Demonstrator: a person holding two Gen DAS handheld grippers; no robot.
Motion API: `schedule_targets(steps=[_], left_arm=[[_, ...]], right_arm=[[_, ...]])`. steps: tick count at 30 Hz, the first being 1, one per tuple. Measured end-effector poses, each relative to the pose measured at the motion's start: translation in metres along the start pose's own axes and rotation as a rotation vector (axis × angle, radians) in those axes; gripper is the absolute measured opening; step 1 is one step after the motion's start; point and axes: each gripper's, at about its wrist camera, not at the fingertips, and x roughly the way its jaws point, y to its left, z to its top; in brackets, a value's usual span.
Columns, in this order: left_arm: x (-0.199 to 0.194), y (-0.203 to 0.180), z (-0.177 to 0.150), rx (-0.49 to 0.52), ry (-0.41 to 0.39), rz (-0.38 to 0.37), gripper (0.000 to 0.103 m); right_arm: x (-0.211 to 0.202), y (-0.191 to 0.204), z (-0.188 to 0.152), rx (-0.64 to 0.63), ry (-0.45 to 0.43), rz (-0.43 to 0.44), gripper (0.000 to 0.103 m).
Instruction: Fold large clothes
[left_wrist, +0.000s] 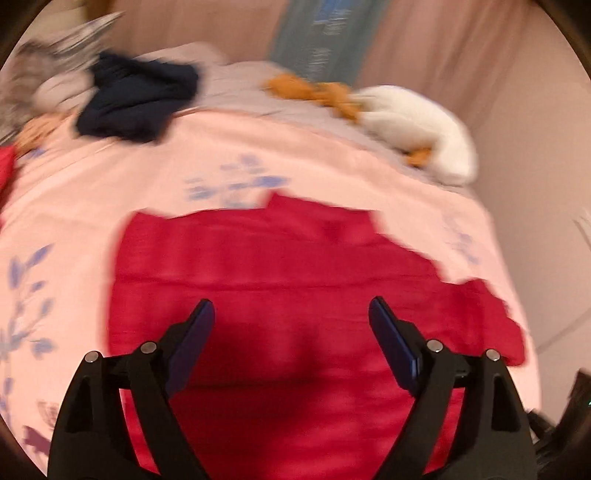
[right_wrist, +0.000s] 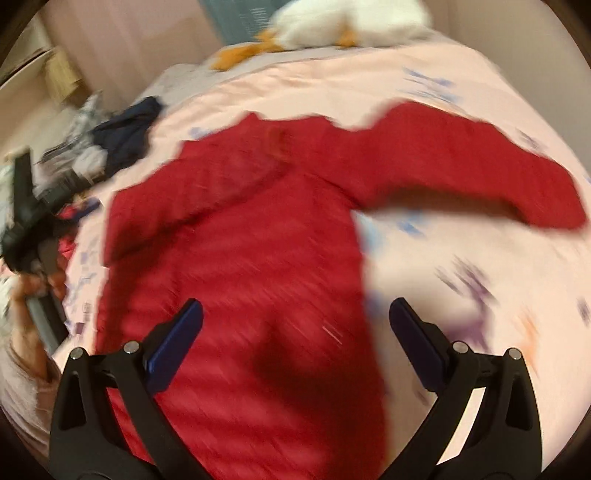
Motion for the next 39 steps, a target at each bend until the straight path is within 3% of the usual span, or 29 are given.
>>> schedule_targets(steps=[2,5,7,9,13,17,20,23,25,28,36,39], left_arm=[[0.009,0.034,0.000,-0.054,0.020,0.035,0.080],[0.017,0.062,-0.003,-0.100,0.054,0.021,0.076],[0.023,0.065,-0.008,-0.081,0.080,0.024,0.076],[0.027,0.062,-0.011,-0.028,0.095,0.022,0.076],[0.041,0.063,-0.021,0.040,0.148,0.044,0.076],[0.051,0.067,-0.035,0.083,0.198,0.063,0.077],[0.055,0.058,-0.040,0.138,0.196,0.108,0.079],[0.045,0.054,-0.038,0.101,0.190,0.122,0.083],[0.029,0.053,-0.040,0.072,0.171,0.082,0.087],[0.007,0.049,-0.049,0.070,0.150,0.057,0.092],[-0.050,0.055,-0.093,-0.036,0.084,-0.048,0.094],[-0.059,0.060,-0.099,-0.095,0.076,-0.053,0.094]], right_arm=[[0.030,0.021,0.035,-0.029,-0.020,0.025,0.101],[0.074,0.046,0.084,-0.060,-0.046,0.079,0.097],[0.109,0.056,0.111,-0.047,-0.013,0.121,0.084],[0.132,0.061,0.122,-0.040,0.015,0.120,0.081],[0.168,0.061,0.095,-0.081,0.190,0.001,0.074],[0.154,0.066,0.052,-0.165,0.198,-0.061,0.074],[0.148,0.056,0.049,-0.140,0.194,0.011,0.080],[0.117,0.037,0.050,-0.042,0.151,0.080,0.085],[0.076,0.010,0.044,0.034,0.054,0.189,0.093],[0.026,-0.052,0.026,0.185,-0.044,0.208,0.095],[-0.053,-0.261,-0.048,0.747,-0.249,0.052,0.096],[-0.059,-0.311,-0.055,0.873,-0.338,-0.019,0.096]])
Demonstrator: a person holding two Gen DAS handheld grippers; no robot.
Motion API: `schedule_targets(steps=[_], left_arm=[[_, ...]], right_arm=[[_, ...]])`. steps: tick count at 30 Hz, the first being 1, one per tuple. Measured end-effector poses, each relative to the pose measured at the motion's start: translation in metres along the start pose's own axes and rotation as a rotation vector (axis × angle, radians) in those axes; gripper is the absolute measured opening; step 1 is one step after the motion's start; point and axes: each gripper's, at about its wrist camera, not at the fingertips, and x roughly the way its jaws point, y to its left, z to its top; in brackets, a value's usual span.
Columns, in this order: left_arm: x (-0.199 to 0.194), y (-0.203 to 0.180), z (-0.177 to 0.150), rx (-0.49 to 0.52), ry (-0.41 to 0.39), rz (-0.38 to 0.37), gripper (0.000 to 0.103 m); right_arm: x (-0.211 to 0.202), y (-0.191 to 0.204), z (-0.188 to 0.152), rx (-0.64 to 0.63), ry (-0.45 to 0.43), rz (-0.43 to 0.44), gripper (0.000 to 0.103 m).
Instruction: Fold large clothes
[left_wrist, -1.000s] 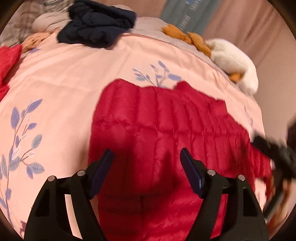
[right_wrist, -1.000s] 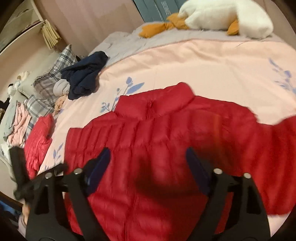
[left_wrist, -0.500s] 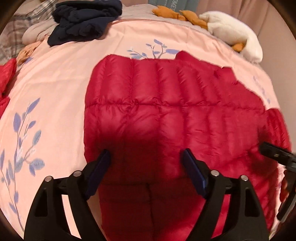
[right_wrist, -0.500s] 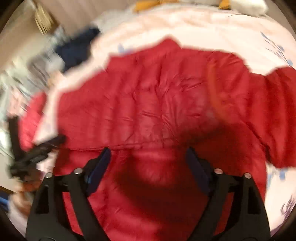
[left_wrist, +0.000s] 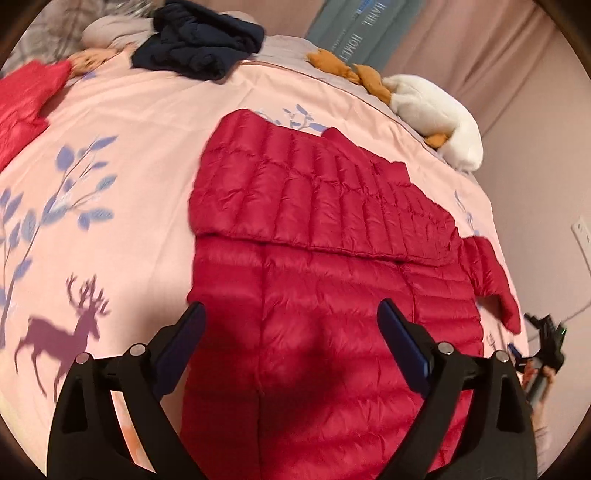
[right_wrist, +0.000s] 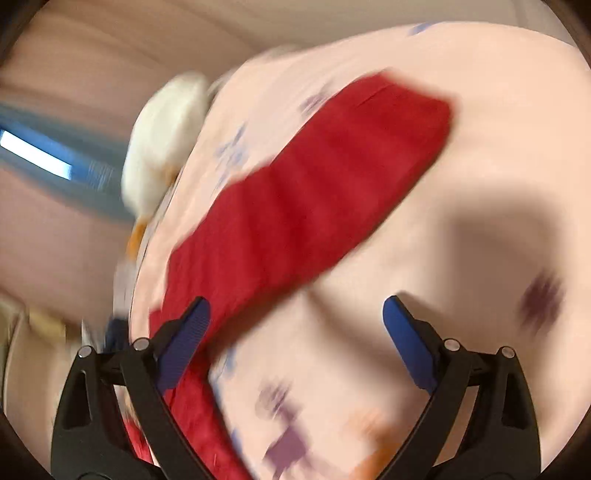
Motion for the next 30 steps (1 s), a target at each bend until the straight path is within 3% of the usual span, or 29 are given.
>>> schedule_targets(steps=[5,8,9,10,12,15,20,23,25,30], left_arm=[[-0.011,0.002,0.005,-0.038,-0.036,0.023,0.094],[-0.015,0.007,0.008,-0.074,-0.051,0.043,0.094],[-0.016,0.008,0.008,-0.083,-0.056,0.048,0.094],[-0.017,0.009,0.008,-0.088,-0.059,0.047,0.094],[-0.021,0.012,0.009,-0.091,-0.061,0.050,0.094],[-0.026,0.015,0.010,-0.088,-0.070,0.060,0.094],[-0.034,0.016,0.009,-0.092,-0.079,0.040,0.094],[-0.038,0.014,0.009,-0.101,-0.082,-0.008,0.094],[-0.040,0.009,0.009,-0.101,-0.086,-0.036,0.094],[-0.047,0.010,0.013,-0.118,-0.103,-0.074,0.094]], right_arm=[[0.018,-0.025,0.037,0.122,-0.139,-0.033,0.083],[0.030,-0.026,0.045,0.142,-0.193,-0.107,0.043],[0.033,-0.026,0.044,0.146,-0.197,-0.131,0.024],[0.033,-0.027,0.044,0.154,-0.199,-0.140,0.015],[0.030,-0.029,0.049,0.170,-0.204,-0.143,0.008],[0.003,0.009,0.053,0.058,-0.274,-0.154,0.005],[-0.048,0.155,0.021,-0.352,-0.330,0.014,0.005],[-0.057,0.238,-0.029,-0.585,-0.285,0.124,0.006],[-0.048,0.300,-0.086,-0.773,-0.208,0.195,0.007],[0.001,0.380,-0.216,-1.081,-0.063,0.253,0.011]])
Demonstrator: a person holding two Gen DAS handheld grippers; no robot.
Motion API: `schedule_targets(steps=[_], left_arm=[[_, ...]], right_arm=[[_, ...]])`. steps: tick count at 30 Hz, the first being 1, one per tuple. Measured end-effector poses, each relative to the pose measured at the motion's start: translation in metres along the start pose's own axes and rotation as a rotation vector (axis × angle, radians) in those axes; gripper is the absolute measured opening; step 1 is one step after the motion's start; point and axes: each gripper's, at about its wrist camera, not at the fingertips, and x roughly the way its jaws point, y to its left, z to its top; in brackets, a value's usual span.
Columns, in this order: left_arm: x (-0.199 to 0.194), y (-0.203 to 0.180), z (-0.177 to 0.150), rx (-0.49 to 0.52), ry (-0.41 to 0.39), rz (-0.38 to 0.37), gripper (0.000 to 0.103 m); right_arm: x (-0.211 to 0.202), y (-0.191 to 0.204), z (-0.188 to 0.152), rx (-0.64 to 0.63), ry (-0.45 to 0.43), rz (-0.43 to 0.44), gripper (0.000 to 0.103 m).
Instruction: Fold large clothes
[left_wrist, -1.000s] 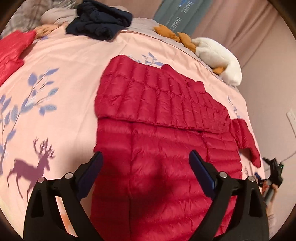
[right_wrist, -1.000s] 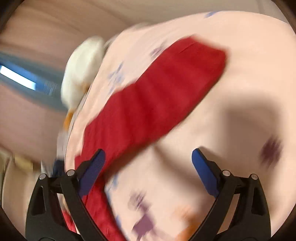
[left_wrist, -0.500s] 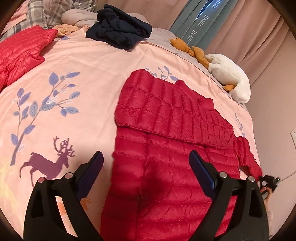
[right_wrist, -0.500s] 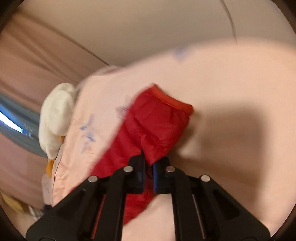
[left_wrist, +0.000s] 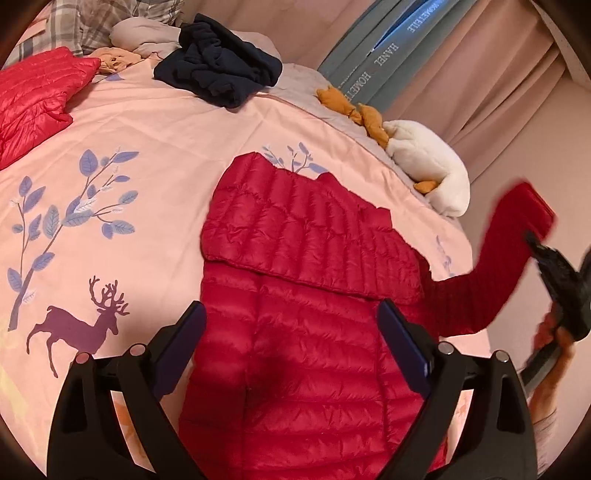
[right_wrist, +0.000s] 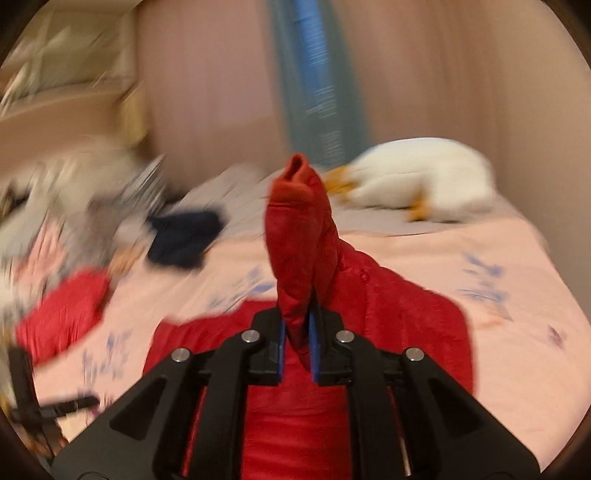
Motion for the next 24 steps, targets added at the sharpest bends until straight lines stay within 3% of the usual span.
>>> schedule_targets(steps=[2,4,5,6,9,12,16,18,19,20,23,24], left_arm=[[0.000,0.003,0.001,-0.010,-0.008,0.004,0.094],[0.002,0.009,0.002,-0.025,-0.009,0.012,0.094],[0.004,0.013,0.002,-0.035,-0.003,0.023,0.094],[0.006,0.016,0.002,-0.042,0.004,0.031,0.094],[0.012,0.025,0.003,-0.043,0.016,0.047,0.094],[0.023,0.019,0.009,-0.003,0.029,0.056,0.094],[0.057,-0.019,0.028,0.108,0.039,0.021,0.094],[0.075,-0.042,0.038,0.160,0.038,0.013,0.093],[0.084,-0.055,0.043,0.188,0.036,0.007,0.086],[0.095,-0.068,0.047,0.222,0.030,0.008,0.081],[0.135,-0.094,0.053,0.290,0.067,0.045,0.055],[0.146,-0.097,0.051,0.303,0.081,0.072,0.053]], right_arm=[[0.030,0.059,-0.025,-0.100,0.071,0.033,0.018],[0.060,0.100,-0.056,-0.183,0.159,0.089,0.037],[0.066,0.113,-0.068,-0.223,0.191,0.098,0.061],[0.073,0.123,-0.084,-0.248,0.229,0.109,0.065],[0.069,0.120,-0.109,-0.244,0.302,0.194,0.065],[0.049,0.079,-0.108,-0.170,0.291,0.217,0.066],[0.040,0.002,-0.083,-0.025,0.243,0.077,0.066],[0.051,-0.039,-0.075,0.071,0.244,-0.002,0.057],[0.059,-0.055,-0.074,0.100,0.250,-0.041,0.051],[0.065,-0.063,-0.077,0.117,0.257,-0.055,0.050],[0.083,-0.087,-0.088,0.169,0.298,-0.074,0.046],[0.090,-0.089,-0.095,0.173,0.320,-0.073,0.046]])
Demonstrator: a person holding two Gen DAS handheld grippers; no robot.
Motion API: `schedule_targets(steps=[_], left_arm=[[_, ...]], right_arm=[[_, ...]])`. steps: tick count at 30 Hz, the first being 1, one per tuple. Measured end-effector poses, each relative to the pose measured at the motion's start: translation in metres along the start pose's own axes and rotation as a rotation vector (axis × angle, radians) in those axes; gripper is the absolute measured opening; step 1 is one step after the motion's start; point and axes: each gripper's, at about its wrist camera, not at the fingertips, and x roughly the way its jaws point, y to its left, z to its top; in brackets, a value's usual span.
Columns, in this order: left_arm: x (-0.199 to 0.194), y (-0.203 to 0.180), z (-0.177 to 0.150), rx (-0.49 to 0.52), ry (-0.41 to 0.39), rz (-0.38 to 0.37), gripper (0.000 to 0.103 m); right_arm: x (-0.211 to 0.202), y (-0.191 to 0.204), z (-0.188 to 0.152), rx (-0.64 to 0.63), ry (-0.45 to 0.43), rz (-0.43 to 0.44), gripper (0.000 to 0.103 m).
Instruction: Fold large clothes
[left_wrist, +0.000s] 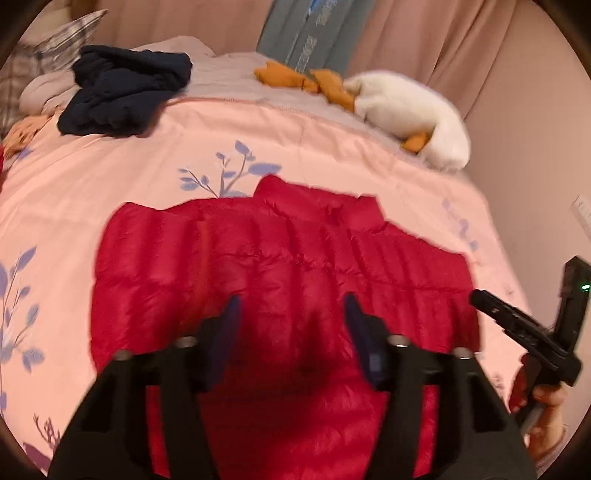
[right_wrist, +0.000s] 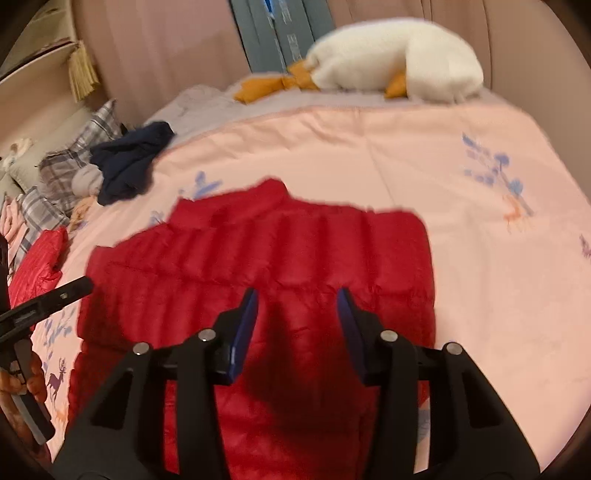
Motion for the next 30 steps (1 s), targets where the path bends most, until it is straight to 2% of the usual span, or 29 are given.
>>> schedule_targets(steps=[3,7,10,12,13,15,20,22,26,30], left_arm=[[0.030,0.002,-0.009,0.012,0.053,0.089,0.053],[0.050,0.014,-0.025,0.017,0.092,0.101,0.053],[0.050,0.013,-0.023,0.028,0.104,0.108,0.053],[0.043,0.009,-0.021,0.034,0.107,0.120,0.057],[0.034,0.007,-0.022,0.038,0.100,0.113,0.065],[0.016,0.002,-0.025,0.049,0.069,0.116,0.078],[-0.027,-0.004,-0.047,0.085,0.028,0.131,0.081],[-0.045,-0.005,-0.058,0.088,0.020,0.139,0.090],[-0.074,-0.002,-0.076,0.083,0.005,0.146,0.091],[-0.100,0.003,-0.092,0.064,-0.001,0.143,0.091]], right_arm=[[0.024,-0.001,-0.013,-0.027,0.058,-0.044,0.044],[0.046,-0.005,-0.031,-0.047,0.096,-0.055,0.044],[0.052,-0.006,-0.029,-0.044,0.111,-0.051,0.045],[0.042,-0.006,-0.025,-0.010,0.107,-0.033,0.051],[0.033,-0.007,-0.025,0.006,0.091,-0.015,0.057],[0.009,-0.006,-0.027,0.009,0.053,0.021,0.061],[-0.040,-0.007,-0.042,0.004,0.022,0.054,0.068],[-0.058,-0.007,-0.050,0.010,0.009,0.070,0.070],[-0.094,-0.010,-0.069,0.029,-0.017,0.091,0.076],[-0.117,-0.013,-0.090,0.055,-0.008,0.111,0.080]])
